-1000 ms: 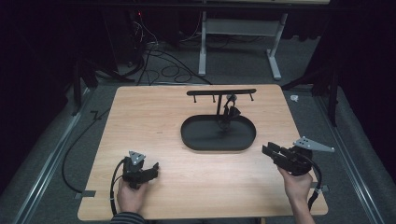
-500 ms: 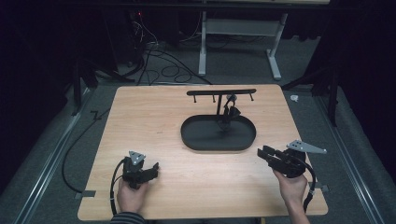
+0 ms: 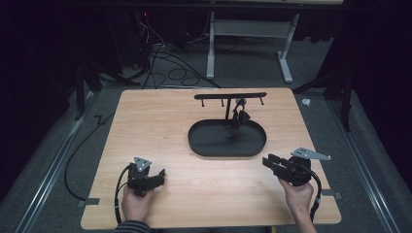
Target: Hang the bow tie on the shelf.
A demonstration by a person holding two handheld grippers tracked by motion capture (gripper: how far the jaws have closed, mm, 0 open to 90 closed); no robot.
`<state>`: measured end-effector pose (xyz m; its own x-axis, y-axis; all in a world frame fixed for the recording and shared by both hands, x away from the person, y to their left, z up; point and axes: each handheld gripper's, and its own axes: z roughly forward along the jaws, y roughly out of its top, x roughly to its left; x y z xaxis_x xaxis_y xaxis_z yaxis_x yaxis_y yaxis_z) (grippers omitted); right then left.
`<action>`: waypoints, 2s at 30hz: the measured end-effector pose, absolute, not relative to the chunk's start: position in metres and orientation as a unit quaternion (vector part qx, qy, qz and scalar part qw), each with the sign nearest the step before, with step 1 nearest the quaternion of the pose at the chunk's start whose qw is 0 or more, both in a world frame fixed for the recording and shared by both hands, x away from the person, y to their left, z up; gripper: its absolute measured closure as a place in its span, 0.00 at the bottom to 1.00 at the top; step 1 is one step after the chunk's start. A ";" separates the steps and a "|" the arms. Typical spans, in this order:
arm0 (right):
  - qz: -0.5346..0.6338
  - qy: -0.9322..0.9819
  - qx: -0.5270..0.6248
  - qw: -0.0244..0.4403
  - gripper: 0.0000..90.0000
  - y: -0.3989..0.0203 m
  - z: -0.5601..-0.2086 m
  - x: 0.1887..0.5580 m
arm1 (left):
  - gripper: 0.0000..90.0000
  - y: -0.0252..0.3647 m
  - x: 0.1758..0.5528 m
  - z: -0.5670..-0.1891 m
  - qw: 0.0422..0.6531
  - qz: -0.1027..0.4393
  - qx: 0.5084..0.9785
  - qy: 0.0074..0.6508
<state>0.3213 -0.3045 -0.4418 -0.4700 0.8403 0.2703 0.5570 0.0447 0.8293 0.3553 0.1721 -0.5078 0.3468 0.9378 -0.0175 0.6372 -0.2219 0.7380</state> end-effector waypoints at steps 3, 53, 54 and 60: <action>0.476 0.714 0.491 0.146 0.73 -0.301 -0.444 0.322 | 0.26 0.172 0.355 -0.508 0.336 0.224 0.749 0.526; 0.425 0.739 0.500 0.151 0.76 -0.278 -0.474 0.342 | 0.26 0.172 0.355 -0.508 0.335 0.224 0.749 0.526; 0.423 0.740 0.501 0.150 0.76 -0.278 -0.474 0.342 | 0.26 0.172 0.355 -0.508 0.335 0.224 0.749 0.526; 0.415 0.743 0.502 0.153 0.77 -0.275 -0.477 0.344 | 0.26 0.172 0.355 -0.508 0.335 0.224 0.749 0.526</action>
<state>0.3443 -0.2751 -0.4773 -0.4499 0.8730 0.1884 0.6184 0.1524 0.7709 0.3552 0.1721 -0.5078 0.3472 0.9376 -0.0172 0.6372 -0.2225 0.7379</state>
